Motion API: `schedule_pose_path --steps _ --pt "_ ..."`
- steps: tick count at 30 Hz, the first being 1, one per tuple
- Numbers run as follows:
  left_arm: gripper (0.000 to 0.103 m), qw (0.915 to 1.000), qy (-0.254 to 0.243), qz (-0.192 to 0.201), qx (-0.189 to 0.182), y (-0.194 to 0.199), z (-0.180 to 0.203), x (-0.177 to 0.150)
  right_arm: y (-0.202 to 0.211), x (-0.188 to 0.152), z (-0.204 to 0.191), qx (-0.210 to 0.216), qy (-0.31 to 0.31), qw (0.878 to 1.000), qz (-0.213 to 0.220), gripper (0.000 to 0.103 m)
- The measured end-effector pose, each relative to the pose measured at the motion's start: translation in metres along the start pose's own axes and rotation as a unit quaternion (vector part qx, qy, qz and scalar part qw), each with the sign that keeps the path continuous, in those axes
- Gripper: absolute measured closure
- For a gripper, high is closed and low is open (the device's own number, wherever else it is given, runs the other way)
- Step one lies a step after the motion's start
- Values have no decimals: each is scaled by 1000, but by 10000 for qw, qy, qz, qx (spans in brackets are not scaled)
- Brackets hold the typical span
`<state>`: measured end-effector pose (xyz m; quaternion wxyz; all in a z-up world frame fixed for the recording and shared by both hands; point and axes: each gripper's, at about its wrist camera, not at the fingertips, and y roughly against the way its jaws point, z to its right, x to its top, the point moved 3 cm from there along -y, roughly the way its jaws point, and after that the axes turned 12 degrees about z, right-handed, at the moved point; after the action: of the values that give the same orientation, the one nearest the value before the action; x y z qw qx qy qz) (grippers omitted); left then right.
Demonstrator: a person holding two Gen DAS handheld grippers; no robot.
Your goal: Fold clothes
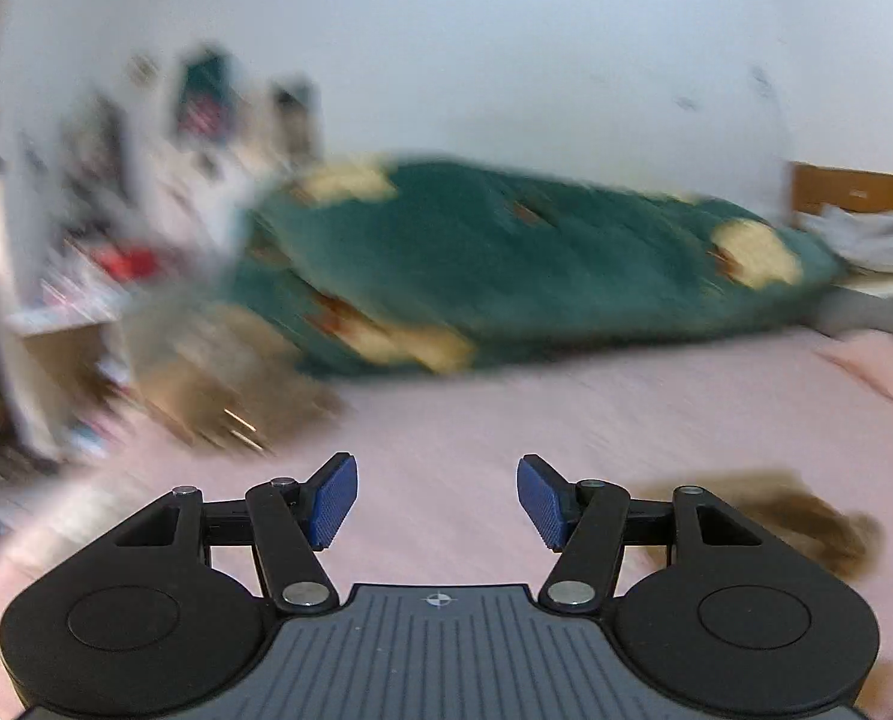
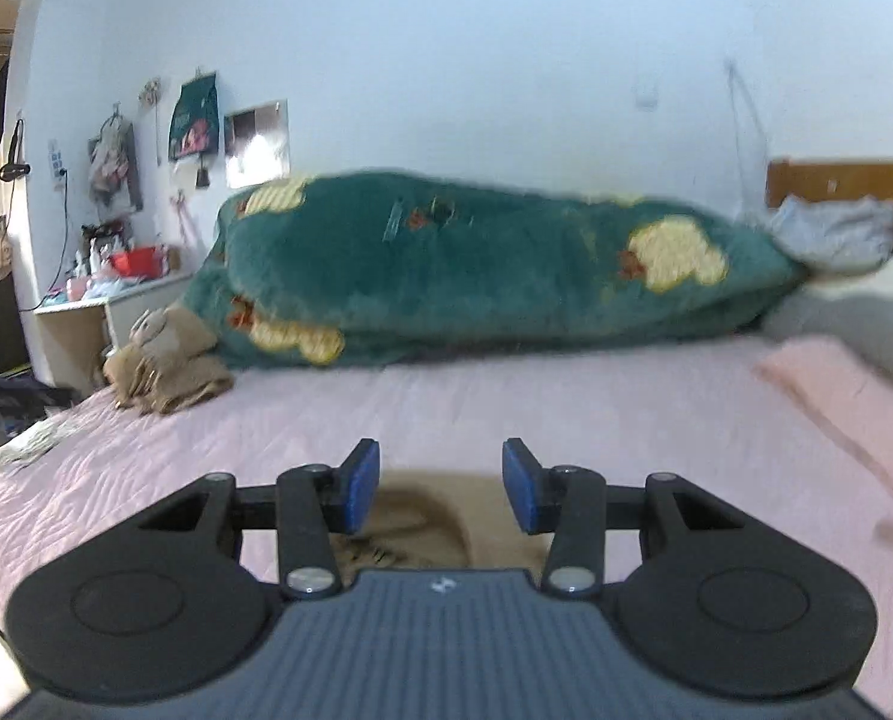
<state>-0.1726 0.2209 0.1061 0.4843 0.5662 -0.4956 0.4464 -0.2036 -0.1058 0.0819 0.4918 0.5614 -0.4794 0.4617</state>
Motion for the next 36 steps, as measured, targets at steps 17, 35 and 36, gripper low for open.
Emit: schedule_pose_path --steps 17,35,36 --pt "41 9917 634 -959 -584 -106 138 -10 -83 -27 103 1533 -834 9786 -1086 57" --pt "41 9922 628 -1079 -60 -145 146 -70 -90 -105 143 973 -1202 9806 -1205 56" --pt "41 9934 774 -810 -243 -136 138 -63 -84 -98 143 786 -1068 9855 -1059 56"
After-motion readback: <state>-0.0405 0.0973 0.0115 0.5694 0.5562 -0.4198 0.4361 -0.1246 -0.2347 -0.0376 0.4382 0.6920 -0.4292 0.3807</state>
